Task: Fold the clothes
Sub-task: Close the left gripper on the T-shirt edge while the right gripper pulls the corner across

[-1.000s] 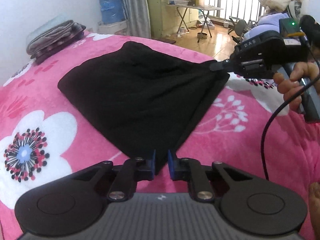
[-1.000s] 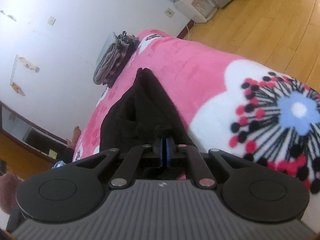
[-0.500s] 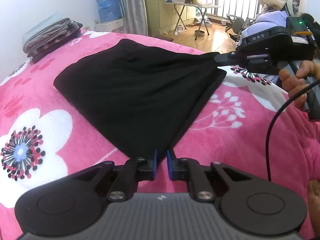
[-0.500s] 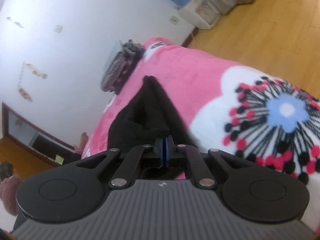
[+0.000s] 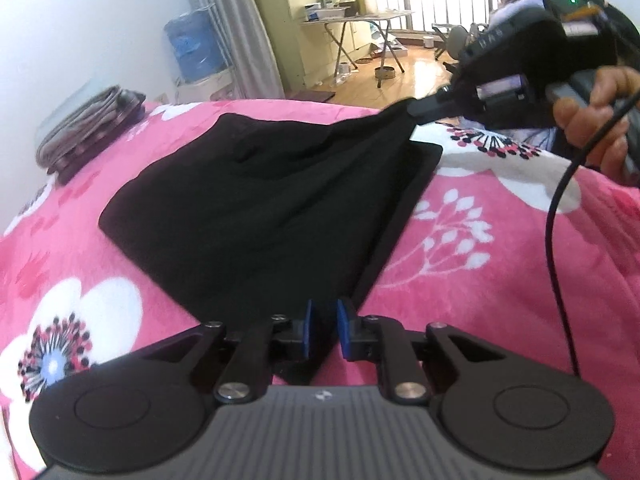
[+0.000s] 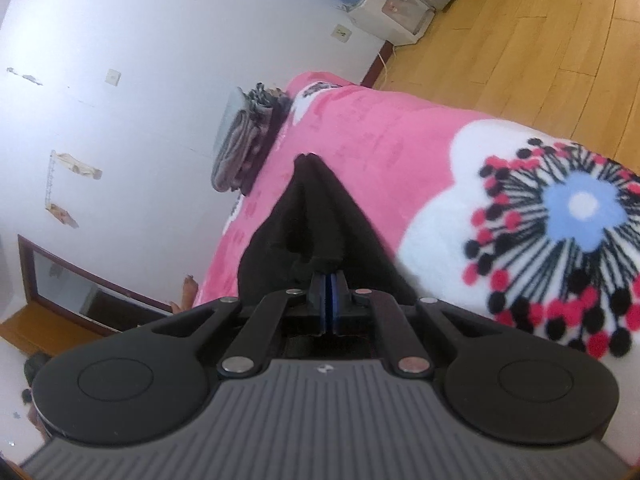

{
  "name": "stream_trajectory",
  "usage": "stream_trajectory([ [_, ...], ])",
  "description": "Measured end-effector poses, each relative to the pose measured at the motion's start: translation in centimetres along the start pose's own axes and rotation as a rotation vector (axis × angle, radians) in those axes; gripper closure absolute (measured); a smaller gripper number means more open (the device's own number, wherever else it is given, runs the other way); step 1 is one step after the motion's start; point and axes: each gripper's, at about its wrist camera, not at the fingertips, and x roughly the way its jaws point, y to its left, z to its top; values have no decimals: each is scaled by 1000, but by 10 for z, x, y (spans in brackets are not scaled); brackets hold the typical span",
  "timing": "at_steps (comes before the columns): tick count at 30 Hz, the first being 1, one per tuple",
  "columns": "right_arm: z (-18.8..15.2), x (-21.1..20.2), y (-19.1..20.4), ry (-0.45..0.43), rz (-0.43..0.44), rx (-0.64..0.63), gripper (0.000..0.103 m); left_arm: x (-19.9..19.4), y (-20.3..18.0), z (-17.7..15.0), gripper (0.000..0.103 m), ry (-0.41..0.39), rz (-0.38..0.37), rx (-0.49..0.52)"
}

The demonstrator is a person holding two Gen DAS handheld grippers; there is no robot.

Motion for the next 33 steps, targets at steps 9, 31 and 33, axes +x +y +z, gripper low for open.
stream_trajectory([
  [9, 2, 3, 0, 9, 3, 15, 102, 12, -18, 4, 86, -7, 63, 104],
  [31, 1, 1, -1, 2, -15, 1, 102, 0, -23, 0, 101, -70, 81, 137],
  [33, -1, 2, -5, 9, -33, -3, 102, -2, -24, -3, 101, -70, 78, 155],
])
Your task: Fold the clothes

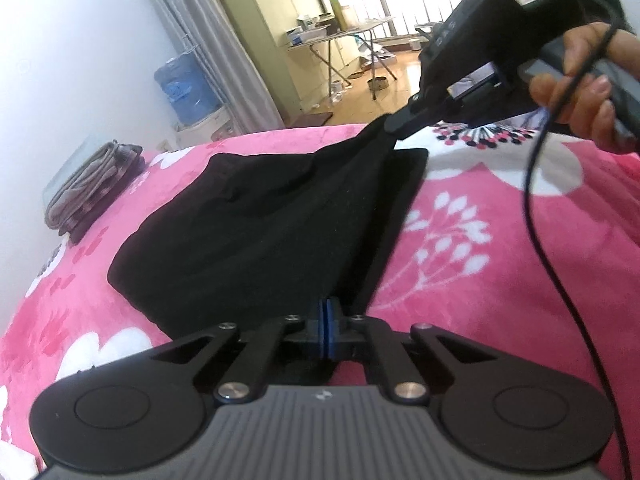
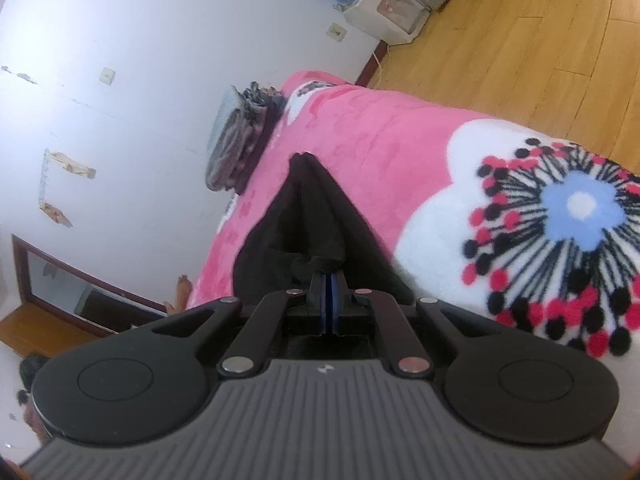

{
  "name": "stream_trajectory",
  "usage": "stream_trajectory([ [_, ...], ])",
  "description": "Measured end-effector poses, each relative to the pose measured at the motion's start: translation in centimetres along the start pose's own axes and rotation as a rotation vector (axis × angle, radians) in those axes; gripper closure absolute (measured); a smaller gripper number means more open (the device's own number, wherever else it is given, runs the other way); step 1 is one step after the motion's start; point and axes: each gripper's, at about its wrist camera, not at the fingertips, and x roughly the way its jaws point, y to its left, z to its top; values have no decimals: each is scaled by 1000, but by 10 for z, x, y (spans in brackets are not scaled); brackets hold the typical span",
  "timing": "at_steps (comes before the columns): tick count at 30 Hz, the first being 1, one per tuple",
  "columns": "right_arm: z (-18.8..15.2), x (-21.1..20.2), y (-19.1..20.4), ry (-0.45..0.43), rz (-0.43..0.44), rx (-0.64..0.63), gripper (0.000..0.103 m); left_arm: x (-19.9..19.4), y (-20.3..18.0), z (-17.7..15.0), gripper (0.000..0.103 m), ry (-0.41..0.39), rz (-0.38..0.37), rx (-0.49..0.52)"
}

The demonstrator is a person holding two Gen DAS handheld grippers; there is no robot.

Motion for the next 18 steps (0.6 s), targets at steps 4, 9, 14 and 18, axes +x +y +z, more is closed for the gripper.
stream_trajectory([
  [4, -5, 1, -8, 9, -24, 17, 102, -7, 0, -1, 101, -21, 3, 24],
  [9, -6, -3, -6, 6, -23, 2, 102, -11, 0, -2, 101, -39, -7, 44],
  [14, -5, -9, -5, -7, -20, -13, 102, -10, 0, -1, 101, -44, -36, 40],
  [18, -6, -9, -17, -5, -63, -19, 103, 3, -6, -7, 101, -17, -48, 59],
])
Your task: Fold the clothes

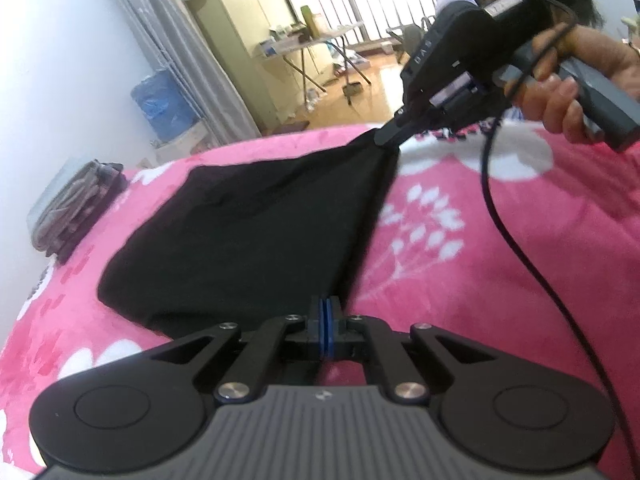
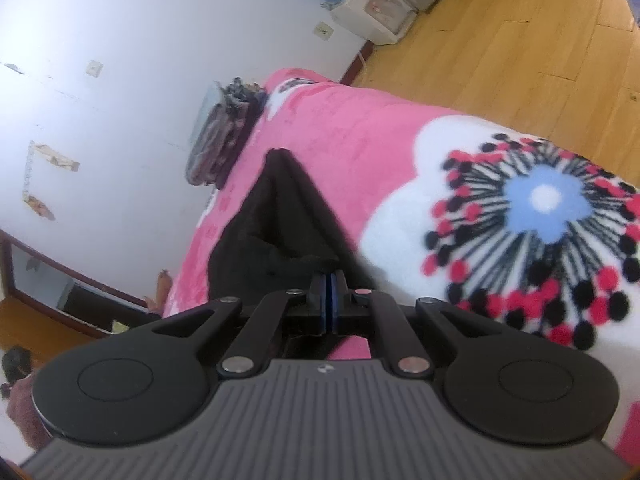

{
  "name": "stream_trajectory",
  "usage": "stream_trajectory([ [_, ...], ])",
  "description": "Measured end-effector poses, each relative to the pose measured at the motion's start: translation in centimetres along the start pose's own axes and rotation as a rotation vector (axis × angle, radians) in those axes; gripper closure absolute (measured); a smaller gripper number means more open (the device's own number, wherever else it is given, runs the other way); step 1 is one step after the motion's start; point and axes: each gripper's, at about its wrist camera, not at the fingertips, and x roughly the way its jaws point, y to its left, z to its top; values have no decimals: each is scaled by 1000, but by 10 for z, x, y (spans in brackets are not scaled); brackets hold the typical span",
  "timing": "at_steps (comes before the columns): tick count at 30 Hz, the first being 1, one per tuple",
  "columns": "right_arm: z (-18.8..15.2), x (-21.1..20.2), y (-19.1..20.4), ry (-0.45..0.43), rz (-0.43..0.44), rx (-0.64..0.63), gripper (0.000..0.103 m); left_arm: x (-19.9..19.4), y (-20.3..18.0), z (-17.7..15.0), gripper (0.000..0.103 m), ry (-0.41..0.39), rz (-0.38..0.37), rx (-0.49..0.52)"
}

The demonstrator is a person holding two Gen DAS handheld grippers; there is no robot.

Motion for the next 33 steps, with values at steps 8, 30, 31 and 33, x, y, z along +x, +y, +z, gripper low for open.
stream_trajectory([
  [8, 5, -7, -21, -11, -52, 44, 103, -1, 4, -5, 88, 23, -49, -63],
  [30, 29, 22, 1, 197, -37, 3, 58, -6, 100, -77, 69, 112, -288, -924],
  [31, 29, 22, 2, 203, -40, -3, 58, -4, 102, -78, 69, 105, -303, -952],
  [33, 29, 24, 3, 213, -43, -11, 61, 2, 106, -81, 69, 95, -330, -999],
])
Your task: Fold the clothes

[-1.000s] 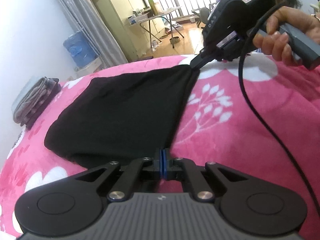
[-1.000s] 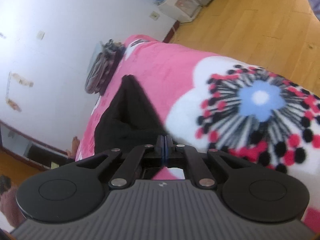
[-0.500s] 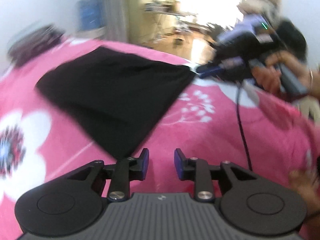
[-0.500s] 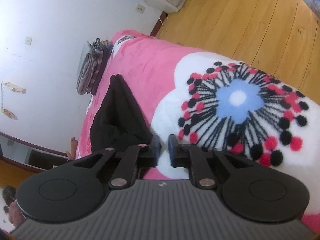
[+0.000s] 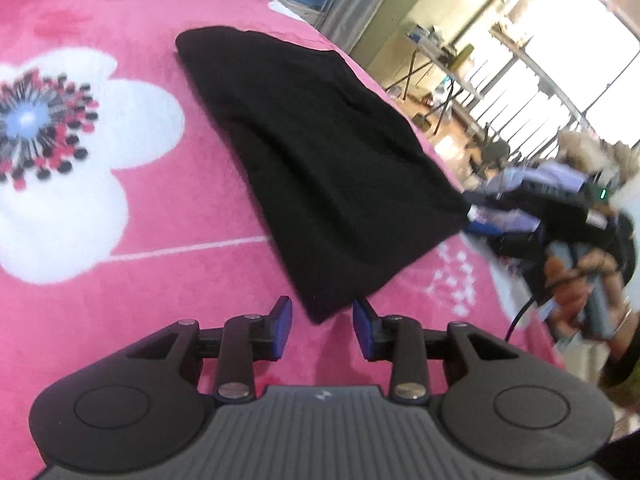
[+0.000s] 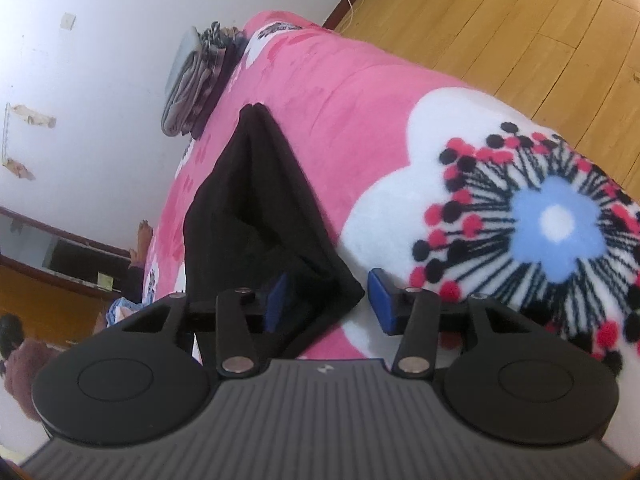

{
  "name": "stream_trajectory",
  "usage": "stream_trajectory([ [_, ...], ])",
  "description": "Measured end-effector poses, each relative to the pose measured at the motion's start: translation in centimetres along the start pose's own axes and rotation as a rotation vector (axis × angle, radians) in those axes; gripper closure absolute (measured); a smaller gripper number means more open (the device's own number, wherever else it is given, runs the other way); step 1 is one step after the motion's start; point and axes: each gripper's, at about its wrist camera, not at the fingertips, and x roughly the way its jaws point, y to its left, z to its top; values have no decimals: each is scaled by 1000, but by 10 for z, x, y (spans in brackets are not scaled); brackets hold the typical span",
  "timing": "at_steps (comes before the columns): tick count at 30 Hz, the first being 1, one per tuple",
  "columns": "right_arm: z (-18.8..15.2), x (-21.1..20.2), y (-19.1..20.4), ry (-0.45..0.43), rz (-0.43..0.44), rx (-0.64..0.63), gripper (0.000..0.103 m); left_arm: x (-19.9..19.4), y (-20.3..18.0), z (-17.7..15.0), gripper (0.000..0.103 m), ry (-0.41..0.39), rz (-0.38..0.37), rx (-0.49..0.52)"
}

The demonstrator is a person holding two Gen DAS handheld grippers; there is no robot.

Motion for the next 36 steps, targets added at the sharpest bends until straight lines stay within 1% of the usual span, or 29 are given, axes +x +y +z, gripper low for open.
stream_trajectory([
  [1, 1, 1, 0, 3, -2, 2, 62, 2, 2, 1, 70, 1, -12, -17],
  [2, 2, 2, 0, 7, -3, 4, 66, 4, 4, 1, 71, 2, -23, -34],
  [4, 3, 4, -1, 14, -4, 5, 70, 7, 4, 2, 76, 2, -26, -28],
  [5, 3, 4, -2, 17, -5, 4, 75, 8, 3, 2, 77, 3, -26, -19],
  [7, 3, 5, -3, 23, -11, -3, 83, 10, 0, 3, 92, 3, -13, -2],
  [8, 2, 5, -4, 23, -12, -2, 89, 10, -2, 3, 93, -3, -7, 0],
  [9, 2, 5, -4, 21, -10, -1, 92, 10, -3, 4, 95, -9, -1, 2],
  [12, -2, 0, 0, 4, 12, -4, 96, -3, -11, 1, 97, -42, 12, 22],
  [14, -8, -7, 6, -4, 33, -17, 96, -20, -14, -1, 98, -66, 11, 28],
  [17, -19, -23, 15, 15, 68, -12, 97, -46, -15, -5, 98, -54, -17, 4],
  [19, -31, -36, 19, 44, 75, -10, 97, -63, -15, -15, 98, -18, -25, 4],
  [23, -72, -64, 11, 139, 63, 39, 97, -87, -16, -53, 98, 89, -36, -11],
  [25, -98, -74, 2, 193, 27, 56, 97, -89, -15, -80, 97, 154, -19, -14],
  [26, -108, -76, -2, 215, 3, 44, 96, -86, -14, -88, 97, 168, -3, -10],
  [28, -127, -79, -8, 253, -47, 11, 94, -78, -12, -103, 96, 193, 31, 0],
  [30, -133, -82, -4, 258, -97, -62, 90, -76, -10, -105, 94, 190, 33, -5],
  [32, -131, -91, 5, 239, -118, -122, 86, -78, -8, -103, 89, 179, 29, -6],
  [34, -129, -101, 19, 205, -142, -215, 82, -82, -9, -101, 79, 169, 35, 7],
  [36, -127, -109, 32, 179, -153, -311, 81, -85, -10, -105, 76, 156, 38, 22],
])
